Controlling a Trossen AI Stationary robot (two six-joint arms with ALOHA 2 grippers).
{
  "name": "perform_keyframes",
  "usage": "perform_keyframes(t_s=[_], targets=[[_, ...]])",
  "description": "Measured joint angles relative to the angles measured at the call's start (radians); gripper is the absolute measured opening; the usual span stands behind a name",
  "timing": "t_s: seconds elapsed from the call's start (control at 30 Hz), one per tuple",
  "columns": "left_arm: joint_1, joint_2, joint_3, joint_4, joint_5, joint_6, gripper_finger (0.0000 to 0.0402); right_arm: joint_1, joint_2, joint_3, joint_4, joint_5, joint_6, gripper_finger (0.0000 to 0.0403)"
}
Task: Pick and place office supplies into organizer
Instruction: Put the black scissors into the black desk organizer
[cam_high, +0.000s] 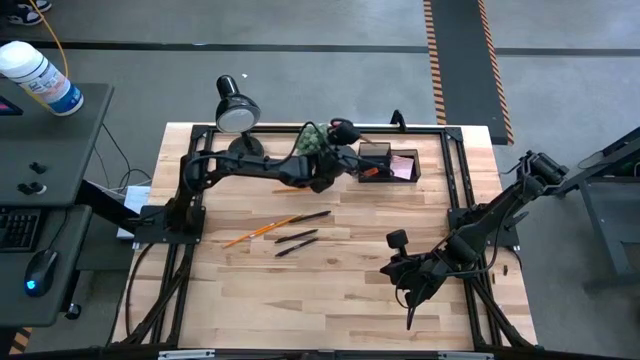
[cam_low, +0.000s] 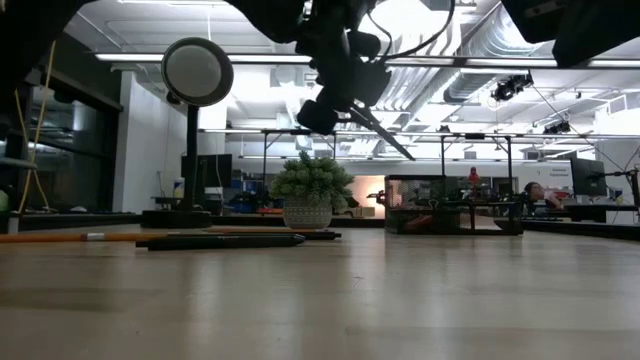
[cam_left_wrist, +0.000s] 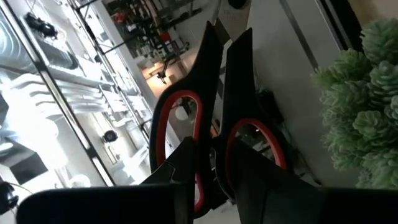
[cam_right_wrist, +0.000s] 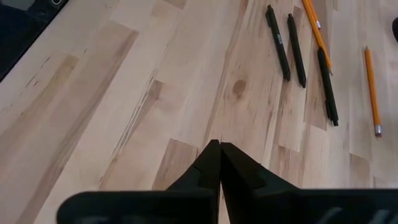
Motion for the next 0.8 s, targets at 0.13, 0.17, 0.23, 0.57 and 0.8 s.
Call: perform_keyframes(t_s=[0.13, 0.17, 0.23, 0.57, 0.8], targets=[[0.000, 0.000, 0.000, 0.000, 0.007, 0.046, 0.0053, 0.000, 0.000, 0.000, 0.004, 0.002, -0.004, 0.0004], [0.000, 0.000, 0.000, 0.000, 0.012, 0.067, 0.0053, 0.000, 0.000, 0.000, 0.004, 0.002, -0.011, 0.0003], [0.001, 0.000, 0.000, 0.012, 0.013, 0.110, 0.0053, 0.000, 0.000, 0.000, 0.013, 0.002, -0.026, 0.0001], [0.022, 0.011, 0.000, 0.094, 0.020, 0.260, 0.0053, -0.001, 0.000, 0.000, 0.055, -0.013, -0.064, 0.0001], [0.029, 0.098, 0.000, 0.199, 0.008, 0.490, 0.0053, -0.001, 0.000, 0.000, 0.055, -0.014, -0.068, 0.0006]])
